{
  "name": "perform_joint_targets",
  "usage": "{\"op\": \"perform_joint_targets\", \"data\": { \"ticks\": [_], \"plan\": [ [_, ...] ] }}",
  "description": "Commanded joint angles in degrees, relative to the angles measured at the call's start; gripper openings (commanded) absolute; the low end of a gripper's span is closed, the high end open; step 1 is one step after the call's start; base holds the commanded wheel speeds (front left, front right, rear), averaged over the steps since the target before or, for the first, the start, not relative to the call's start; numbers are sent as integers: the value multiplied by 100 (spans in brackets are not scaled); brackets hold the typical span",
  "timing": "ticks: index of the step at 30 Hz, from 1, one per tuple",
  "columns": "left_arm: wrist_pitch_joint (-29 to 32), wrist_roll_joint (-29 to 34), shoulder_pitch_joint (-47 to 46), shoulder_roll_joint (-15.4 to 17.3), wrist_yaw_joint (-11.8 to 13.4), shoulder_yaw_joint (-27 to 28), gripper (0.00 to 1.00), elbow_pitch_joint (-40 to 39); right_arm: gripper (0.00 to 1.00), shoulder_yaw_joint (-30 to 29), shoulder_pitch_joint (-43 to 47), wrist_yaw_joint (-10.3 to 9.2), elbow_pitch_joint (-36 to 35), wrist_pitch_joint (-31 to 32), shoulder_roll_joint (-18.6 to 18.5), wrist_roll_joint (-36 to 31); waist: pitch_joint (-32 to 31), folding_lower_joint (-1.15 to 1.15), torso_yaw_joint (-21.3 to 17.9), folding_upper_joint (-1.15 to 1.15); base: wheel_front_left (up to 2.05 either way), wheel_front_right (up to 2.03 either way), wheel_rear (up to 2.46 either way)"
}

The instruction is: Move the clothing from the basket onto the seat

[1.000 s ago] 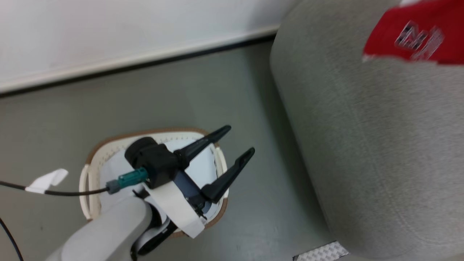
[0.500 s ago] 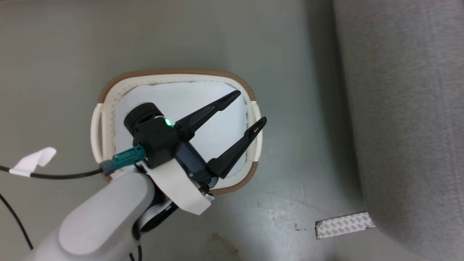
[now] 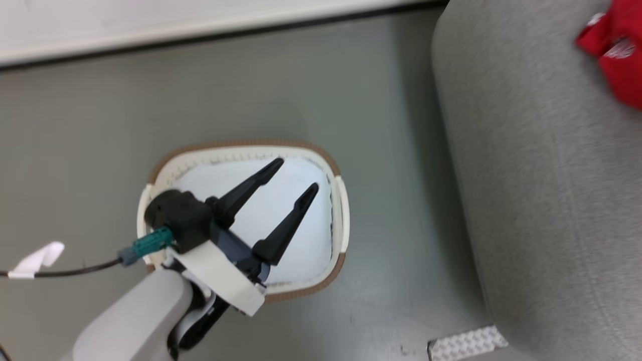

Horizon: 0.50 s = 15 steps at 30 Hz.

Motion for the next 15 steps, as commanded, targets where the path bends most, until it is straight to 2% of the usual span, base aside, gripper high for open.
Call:
{"op": "perform_joint_targets", "data": {
  "ticks": [1, 7, 10, 15],
  "plan": [
    [-38, -85, 248, -28, 49, 100, 100, 108, 100, 43, 313, -14, -318, -17, 130, -29, -571, 0, -168, 0, 0, 0, 0],
    [-45, -17, 1037, -342, 100, 705, 100, 327, 100, 126, 1555, -14, -1728, -9, 412, -175, -1533, 0, -146, 0, 0, 0, 0],
    [-46, 101, 1483, -573, 115, 1186, 100, 416, 100, 93, 2224, -14, -2463, -7, 654, -223, -1927, 0, -78, 0, 0, 0, 0],
    [-47, 461, 2228, -921, 45, 1885, 100, 578, 100, 119, 3260, -14, -3308, -8, 1105, -431, -2519, 0, 124, 0, 0, 0, 0]
  ]
}}
